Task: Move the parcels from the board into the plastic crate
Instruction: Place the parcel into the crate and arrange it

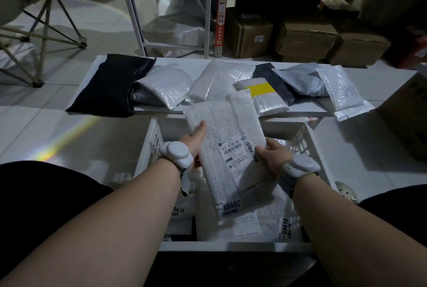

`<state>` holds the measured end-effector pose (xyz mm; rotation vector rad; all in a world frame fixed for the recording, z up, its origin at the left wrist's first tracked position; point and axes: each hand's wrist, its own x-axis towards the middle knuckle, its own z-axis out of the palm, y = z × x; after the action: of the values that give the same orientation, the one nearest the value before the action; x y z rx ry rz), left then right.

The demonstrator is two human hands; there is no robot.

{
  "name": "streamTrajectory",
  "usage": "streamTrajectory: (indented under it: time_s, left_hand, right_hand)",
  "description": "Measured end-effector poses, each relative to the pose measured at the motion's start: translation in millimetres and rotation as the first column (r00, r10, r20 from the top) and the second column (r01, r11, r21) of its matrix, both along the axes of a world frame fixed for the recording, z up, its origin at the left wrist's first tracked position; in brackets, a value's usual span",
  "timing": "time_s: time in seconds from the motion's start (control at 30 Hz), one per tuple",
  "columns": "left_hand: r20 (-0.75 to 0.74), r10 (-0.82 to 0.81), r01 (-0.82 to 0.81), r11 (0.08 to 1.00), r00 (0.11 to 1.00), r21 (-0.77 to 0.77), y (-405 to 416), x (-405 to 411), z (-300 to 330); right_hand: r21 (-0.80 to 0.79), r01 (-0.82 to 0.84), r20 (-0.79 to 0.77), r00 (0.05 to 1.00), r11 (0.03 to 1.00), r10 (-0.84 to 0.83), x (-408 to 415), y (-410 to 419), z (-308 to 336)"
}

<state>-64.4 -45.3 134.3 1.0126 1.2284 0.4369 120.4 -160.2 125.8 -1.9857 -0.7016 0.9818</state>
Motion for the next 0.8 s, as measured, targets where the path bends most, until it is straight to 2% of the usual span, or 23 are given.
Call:
streamTrajectory:
  time_s: [0.07,0.17,0.27,0.37,0.43,0.6,0.7,0.8]
  left_hand:
    - [-0.052,0.012,-0.011,1.0,0.999,0.014,18.7,-7.5,-23.9]
    - [-0.129,-0.013,0.017,1.0,0.992,0.024,26.4,-17.2,-21.4]
    - [-0.295,-0.011,0.055,0.988,0.956,0.142,19.2,-21.5,-3.3]
    - [-0.446,-0.102,0.239,0.935,0.889,0.261,13.4,-20.8,-4.6]
    - [-0.483,-0.192,0.366,0.883,0.854,0.294,7.4,-18.3,-4.8]
    - [-0.54,-0.362,0.564,0.78,0.76,0.271,1.7,-14.9,-11.0]
    - [-0.645,-0.359,0.618,0.753,0.675,0.228,1.0,-18.1,-20.4]
    - [-0.657,-0.387,0.625,0.763,0.647,0.166,0.0,-21.0,-37.2]
  right_hand:
    - [-0.005,-0.028,0.073,0.997,1.0,0.028,-0.2,0.1,2.3]
    - [-0.038,-0.109,0.177,0.978,0.993,0.114,2.4,-4.0,3.3]
    - [-0.132,-0.205,0.234,0.944,0.97,0.232,2.3,-6.9,1.6]
    - [-0.263,-0.32,0.249,0.889,0.91,0.384,-2.6,-5.6,-2.1]
    - [-0.304,-0.373,0.268,0.85,0.877,0.454,-7.0,-3.3,-3.7]
    - [-0.395,-0.517,0.295,0.711,0.759,0.638,-18.8,5.2,-8.2]
    - [-0.491,-0.516,0.271,0.675,0.702,0.686,-14.8,6.4,-13.2]
    - [-0.631,-0.542,0.18,0.594,0.555,0.784,-8.9,10.1,-15.2]
